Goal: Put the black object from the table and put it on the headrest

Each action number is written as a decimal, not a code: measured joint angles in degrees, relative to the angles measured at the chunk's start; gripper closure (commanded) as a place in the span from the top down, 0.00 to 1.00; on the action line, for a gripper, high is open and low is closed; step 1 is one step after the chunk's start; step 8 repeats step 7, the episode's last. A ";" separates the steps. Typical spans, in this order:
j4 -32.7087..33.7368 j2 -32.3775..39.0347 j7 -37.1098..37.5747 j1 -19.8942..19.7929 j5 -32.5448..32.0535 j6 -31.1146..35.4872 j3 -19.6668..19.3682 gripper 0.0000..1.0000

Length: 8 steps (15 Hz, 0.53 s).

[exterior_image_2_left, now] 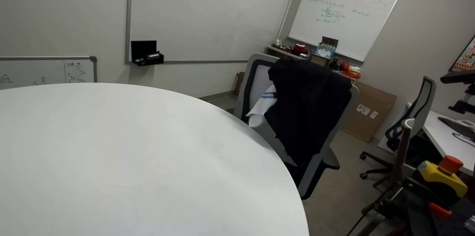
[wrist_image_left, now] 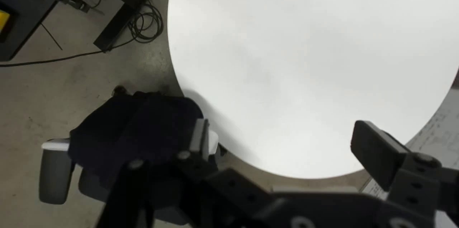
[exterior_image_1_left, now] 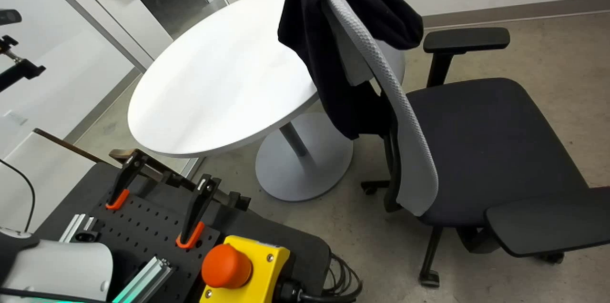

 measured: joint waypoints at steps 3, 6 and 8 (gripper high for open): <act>-2.71 -1.04 -1.68 4.78 0.04 -1.44 2.60 1.00; -4.18 -0.96 -3.02 8.36 -0.14 -2.66 4.29 1.00; -4.18 -0.91 -2.93 8.63 -0.15 -2.64 4.28 1.00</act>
